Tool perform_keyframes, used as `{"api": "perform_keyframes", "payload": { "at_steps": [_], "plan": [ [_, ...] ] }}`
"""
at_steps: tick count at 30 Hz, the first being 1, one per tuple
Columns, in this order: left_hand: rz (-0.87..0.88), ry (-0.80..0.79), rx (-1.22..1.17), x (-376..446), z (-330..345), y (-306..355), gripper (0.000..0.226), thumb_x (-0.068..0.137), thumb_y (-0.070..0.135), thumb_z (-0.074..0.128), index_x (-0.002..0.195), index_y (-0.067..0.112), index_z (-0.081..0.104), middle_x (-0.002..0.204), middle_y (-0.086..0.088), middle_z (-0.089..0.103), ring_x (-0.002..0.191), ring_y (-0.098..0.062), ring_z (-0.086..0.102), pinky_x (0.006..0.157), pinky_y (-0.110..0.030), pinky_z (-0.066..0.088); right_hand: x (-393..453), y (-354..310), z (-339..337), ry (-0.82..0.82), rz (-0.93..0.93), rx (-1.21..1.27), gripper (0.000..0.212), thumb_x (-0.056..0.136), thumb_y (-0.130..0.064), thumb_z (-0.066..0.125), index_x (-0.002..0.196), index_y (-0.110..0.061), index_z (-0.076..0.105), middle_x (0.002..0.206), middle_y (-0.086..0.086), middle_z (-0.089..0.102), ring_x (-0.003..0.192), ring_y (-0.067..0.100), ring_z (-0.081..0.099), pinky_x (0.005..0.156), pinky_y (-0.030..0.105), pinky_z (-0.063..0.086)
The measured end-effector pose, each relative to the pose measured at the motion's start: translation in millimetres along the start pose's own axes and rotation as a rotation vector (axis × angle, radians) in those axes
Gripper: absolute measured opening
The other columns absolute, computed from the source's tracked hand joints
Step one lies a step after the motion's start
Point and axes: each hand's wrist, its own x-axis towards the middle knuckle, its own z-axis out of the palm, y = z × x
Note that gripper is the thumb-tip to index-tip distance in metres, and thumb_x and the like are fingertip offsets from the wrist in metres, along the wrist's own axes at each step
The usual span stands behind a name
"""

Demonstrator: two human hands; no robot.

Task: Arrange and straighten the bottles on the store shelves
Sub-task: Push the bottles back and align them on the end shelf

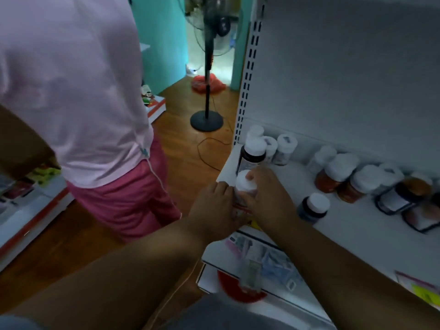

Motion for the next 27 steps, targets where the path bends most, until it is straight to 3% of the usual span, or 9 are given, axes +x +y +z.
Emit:
{"api": "perform_keyframes", "payload": {
  "at_steps": [5, 10, 13, 16, 19, 22, 27],
  "plan": [
    [0.111, -0.084, 0.01, 6, -7, -14, 0.059, 0.086, 0.06, 0.027, 0.103, 0.013, 0.058, 0.097, -0.005, 0.057, 0.094, -0.024, 0.05, 0.08, -0.037, 0.039, 1, -9, 9, 0.035, 0.073, -0.007, 0.03, 0.085, -0.019, 0.067, 0.108, -0.007, 0.053, 0.109, 0.01, 0.049, 0.094, 0.022, 0.048, 0.074, 0.031, 0.037],
    [0.106, -0.066, -0.161, -6, -24, -16, 0.049, 0.094, 0.045, 0.051, 0.12, 0.003, 0.054, 0.115, -0.013, 0.056, 0.11, -0.03, 0.048, 0.093, -0.037, 0.035, -13, -10, 11, 0.071, 0.13, 0.041, 0.044, 0.088, -0.027, 0.067, 0.125, -0.01, 0.05, 0.125, 0.01, 0.048, 0.108, 0.012, 0.045, 0.091, 0.024, 0.039],
    [0.043, -0.041, -0.276, -13, -34, -17, 0.062, 0.093, 0.048, 0.054, 0.135, 0.004, 0.043, 0.13, -0.012, 0.048, 0.122, -0.028, 0.042, 0.102, -0.033, 0.031, -11, -14, 0, 0.219, 0.117, -0.052, 0.036, 0.093, -0.033, 0.057, 0.119, -0.009, 0.054, 0.116, 0.011, 0.053, 0.105, 0.021, 0.051, 0.087, 0.028, 0.039],
    [-0.015, -0.06, -0.346, -12, -42, -19, 0.07, 0.092, 0.051, 0.054, 0.145, 0.011, 0.032, 0.142, -0.007, 0.04, 0.13, -0.022, 0.036, 0.104, -0.03, 0.03, 19, -25, -19, 0.292, 0.125, -0.105, 0.033, 0.093, -0.025, 0.057, 0.121, -0.009, 0.055, 0.116, 0.013, 0.054, 0.106, 0.026, 0.052, 0.09, 0.036, 0.043],
    [-0.036, -0.007, -0.381, -3, -53, -19, 0.069, 0.092, 0.052, 0.055, 0.144, 0.012, 0.035, 0.14, -0.007, 0.042, 0.128, -0.022, 0.039, 0.102, -0.029, 0.032, 55, -32, -31, 0.145, 0.199, -0.212, 0.046, 0.091, -0.027, 0.058, 0.134, -0.015, 0.049, 0.133, 0.015, 0.047, 0.122, 0.029, 0.046, 0.1, 0.039, 0.04],
    [-0.072, 0.035, -0.393, 3, -60, -17, 0.065, 0.093, 0.052, 0.052, 0.141, 0.011, 0.039, 0.138, -0.009, 0.046, 0.126, -0.024, 0.041, 0.101, -0.033, 0.034, 75, -31, -27, -0.037, 0.252, -0.295, 0.053, 0.09, -0.034, 0.06, 0.139, -0.021, 0.043, 0.137, 0.016, 0.041, 0.122, 0.034, 0.045, 0.1, 0.042, 0.042],
    [-0.073, 0.087, -0.374, 5, -57, -24, 0.063, 0.094, 0.054, 0.049, 0.139, 0.011, 0.043, 0.134, -0.008, 0.049, 0.123, -0.023, 0.043, 0.101, -0.033, 0.035, 87, -33, -15, 0.086, 0.283, -0.394, 0.048, 0.087, -0.042, 0.062, 0.124, -0.018, 0.046, 0.12, 0.017, 0.048, 0.107, 0.035, 0.052, 0.086, 0.042, 0.049]
  ]
}}
